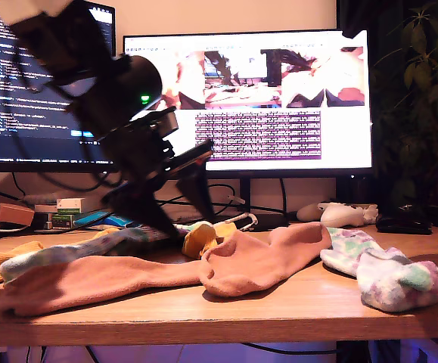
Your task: Pair up the socks based on colour and pattern, by placing them on top of one another
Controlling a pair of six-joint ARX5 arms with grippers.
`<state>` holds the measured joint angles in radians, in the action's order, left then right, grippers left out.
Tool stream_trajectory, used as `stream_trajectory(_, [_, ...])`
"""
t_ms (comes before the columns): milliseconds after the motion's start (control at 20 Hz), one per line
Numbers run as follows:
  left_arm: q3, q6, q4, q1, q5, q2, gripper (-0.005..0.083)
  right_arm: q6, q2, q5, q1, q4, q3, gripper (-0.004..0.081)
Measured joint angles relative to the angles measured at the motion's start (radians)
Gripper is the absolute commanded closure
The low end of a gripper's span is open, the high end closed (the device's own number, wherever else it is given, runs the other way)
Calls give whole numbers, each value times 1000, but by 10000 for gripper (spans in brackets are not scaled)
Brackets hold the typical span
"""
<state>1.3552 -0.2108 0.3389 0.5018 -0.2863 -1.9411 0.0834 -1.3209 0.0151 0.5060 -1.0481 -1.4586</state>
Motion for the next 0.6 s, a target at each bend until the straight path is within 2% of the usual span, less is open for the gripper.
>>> stream_trajectory(200, [61,-21,10,12,5,-8,200,21,0,0,0,11,0,781])
stream_trajectory(500, [58,-23,71,29,8,-93,203,47,0,0,0,14,0,781])
stream_trajectory(550, [58,-23,71,30,16,-92,216,46,0,0,0,15,0,781])
stream_trajectory(600, [58,-23,67,33,28,-90,277,46,0,0,0,16,0,781])
